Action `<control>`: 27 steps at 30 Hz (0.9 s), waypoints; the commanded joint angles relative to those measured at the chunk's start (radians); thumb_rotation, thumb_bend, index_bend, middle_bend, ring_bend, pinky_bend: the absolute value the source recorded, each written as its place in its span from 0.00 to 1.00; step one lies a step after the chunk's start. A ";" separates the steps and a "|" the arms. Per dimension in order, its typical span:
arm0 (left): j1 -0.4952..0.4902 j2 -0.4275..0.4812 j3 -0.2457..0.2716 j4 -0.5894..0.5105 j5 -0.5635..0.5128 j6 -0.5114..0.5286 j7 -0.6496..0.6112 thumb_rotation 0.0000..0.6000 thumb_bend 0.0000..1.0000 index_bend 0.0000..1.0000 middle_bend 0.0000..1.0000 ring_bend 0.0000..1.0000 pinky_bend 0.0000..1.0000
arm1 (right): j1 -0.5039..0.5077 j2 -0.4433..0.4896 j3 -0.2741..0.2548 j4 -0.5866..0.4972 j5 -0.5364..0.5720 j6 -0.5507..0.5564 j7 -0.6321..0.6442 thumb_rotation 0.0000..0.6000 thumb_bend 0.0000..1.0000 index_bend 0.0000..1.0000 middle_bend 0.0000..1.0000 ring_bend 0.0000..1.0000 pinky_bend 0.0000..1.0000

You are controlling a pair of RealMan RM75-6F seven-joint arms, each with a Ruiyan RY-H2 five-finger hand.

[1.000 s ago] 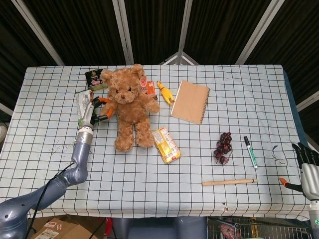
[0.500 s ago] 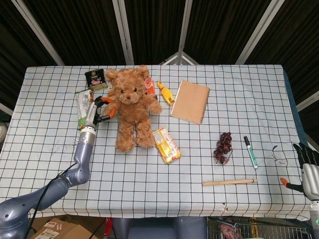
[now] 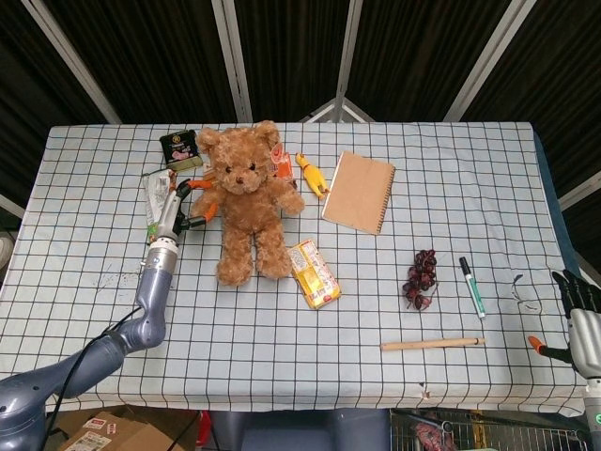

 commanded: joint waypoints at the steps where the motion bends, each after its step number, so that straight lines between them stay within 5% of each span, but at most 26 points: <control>1: 0.033 0.065 0.010 -0.083 -0.002 -0.035 -0.012 1.00 0.47 0.25 0.09 0.00 0.00 | -0.001 0.002 -0.001 -0.001 -0.002 0.001 0.005 1.00 0.17 0.00 0.00 0.00 0.00; 9: 0.187 0.251 0.052 -0.404 0.022 0.127 0.086 1.00 0.47 0.21 0.07 0.00 0.00 | -0.003 0.007 -0.004 -0.012 -0.017 0.010 0.004 1.00 0.17 0.00 0.00 0.00 0.00; 16: 0.464 0.534 0.270 -0.787 0.247 0.541 0.500 1.00 0.47 0.22 0.11 0.00 0.00 | -0.001 0.007 -0.012 -0.016 -0.039 0.010 0.009 1.00 0.17 0.00 0.00 0.00 0.00; 22: 0.647 0.555 0.398 -0.716 0.390 0.907 0.867 1.00 0.47 0.22 0.11 0.00 0.00 | -0.003 0.012 -0.017 -0.024 -0.066 0.024 0.026 1.00 0.17 0.00 0.00 0.00 0.00; 27: 0.738 0.566 0.462 -0.703 0.370 0.956 0.906 1.00 0.47 0.22 0.11 0.00 0.00 | -0.011 0.018 -0.021 -0.042 -0.099 0.057 0.027 1.00 0.17 0.00 0.00 0.00 0.00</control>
